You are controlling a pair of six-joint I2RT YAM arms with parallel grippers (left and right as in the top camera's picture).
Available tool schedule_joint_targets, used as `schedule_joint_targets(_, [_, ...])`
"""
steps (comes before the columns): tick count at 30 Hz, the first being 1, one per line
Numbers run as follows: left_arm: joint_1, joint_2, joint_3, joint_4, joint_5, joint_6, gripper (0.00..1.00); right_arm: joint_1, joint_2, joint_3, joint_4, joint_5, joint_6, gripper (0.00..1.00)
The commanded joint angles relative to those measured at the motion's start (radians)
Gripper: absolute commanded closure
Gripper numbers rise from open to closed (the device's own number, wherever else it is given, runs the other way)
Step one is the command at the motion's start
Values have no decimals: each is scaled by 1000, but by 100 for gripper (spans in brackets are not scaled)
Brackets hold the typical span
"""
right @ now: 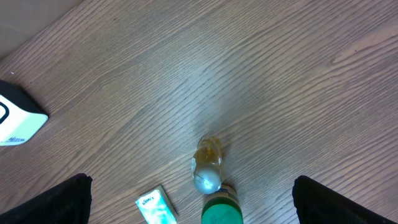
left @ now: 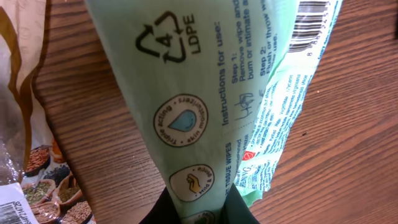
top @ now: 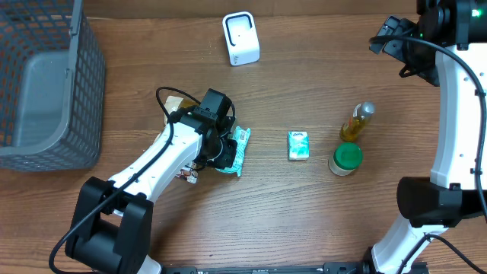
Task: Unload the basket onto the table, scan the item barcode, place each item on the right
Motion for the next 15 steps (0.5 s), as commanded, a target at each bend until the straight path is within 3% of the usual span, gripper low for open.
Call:
schedule_joint_targets(1, [5, -21, 9, -4, -8, -3, 96, -5, -18, 13, 2, -5, -3, 0])
schedule_joint_targets(5, [5, -21, 9, -5, -8, -3, 95, -5, -18, 13, 2, -5, -3, 0])
schedule_joint_targets(9, [5, -21, 9, -4, -8, -3, 87, -5, -18, 13, 2, -5, -3, 0])
schedule_joint_targets(12, [5, -21, 9, -2, -8, -3, 96, -5, -18, 13, 2, -5, -3, 0])
schedule_joint_targets(15, [5, -21, 9, -3, -8, -3, 96, -5, -18, 13, 2, -5, -3, 0])
